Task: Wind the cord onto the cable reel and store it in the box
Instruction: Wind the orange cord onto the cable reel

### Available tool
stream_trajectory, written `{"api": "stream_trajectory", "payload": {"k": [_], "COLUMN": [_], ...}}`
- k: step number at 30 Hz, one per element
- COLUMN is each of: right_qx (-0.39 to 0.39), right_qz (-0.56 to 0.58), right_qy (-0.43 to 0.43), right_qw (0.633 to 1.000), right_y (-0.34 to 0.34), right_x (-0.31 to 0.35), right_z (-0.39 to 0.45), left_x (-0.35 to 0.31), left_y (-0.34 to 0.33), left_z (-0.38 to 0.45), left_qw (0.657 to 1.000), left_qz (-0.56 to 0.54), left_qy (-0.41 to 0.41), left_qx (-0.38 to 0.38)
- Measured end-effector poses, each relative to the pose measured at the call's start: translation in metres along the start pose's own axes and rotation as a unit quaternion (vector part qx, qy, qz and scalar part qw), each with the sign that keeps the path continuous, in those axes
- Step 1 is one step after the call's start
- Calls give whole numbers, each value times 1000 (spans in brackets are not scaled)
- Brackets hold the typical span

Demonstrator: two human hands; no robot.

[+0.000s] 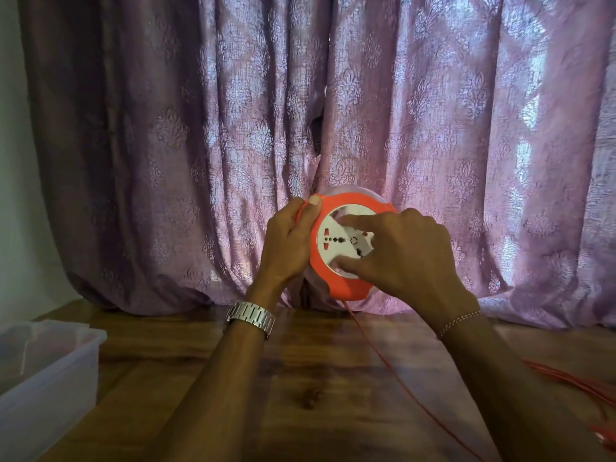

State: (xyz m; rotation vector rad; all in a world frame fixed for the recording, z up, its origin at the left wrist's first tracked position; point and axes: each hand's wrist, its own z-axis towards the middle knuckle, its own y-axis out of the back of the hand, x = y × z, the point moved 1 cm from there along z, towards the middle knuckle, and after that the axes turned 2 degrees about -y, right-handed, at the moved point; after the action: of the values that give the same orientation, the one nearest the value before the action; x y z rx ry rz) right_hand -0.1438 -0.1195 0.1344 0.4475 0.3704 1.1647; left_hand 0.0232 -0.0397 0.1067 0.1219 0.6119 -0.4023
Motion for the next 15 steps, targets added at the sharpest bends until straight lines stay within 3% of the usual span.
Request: {"api": "stream_trajectory", "payload": {"k": [3, 9, 12, 15], "right_qx": [-12, -72, -16, 72], "right_qz": [10, -11, 26, 65], "right_qy": [-42, 7, 106, 152], "right_qw": [999, 997, 994, 984], "right_y": [-2, 2, 2, -1], "right_x": [2, -5, -11, -12], "right_z": [1, 4, 8, 7], "left_x": [-3, -2, -1, -3], "left_y": [1, 2, 3, 3], "left_z": [0, 0, 0, 0], "left_qw": [1000, 1000, 1000, 1000], "left_qz": [-12, -5, -5, -11], "left_qy": [6, 12, 17, 14], "left_qx": [-5, -6, -11, -18]}}
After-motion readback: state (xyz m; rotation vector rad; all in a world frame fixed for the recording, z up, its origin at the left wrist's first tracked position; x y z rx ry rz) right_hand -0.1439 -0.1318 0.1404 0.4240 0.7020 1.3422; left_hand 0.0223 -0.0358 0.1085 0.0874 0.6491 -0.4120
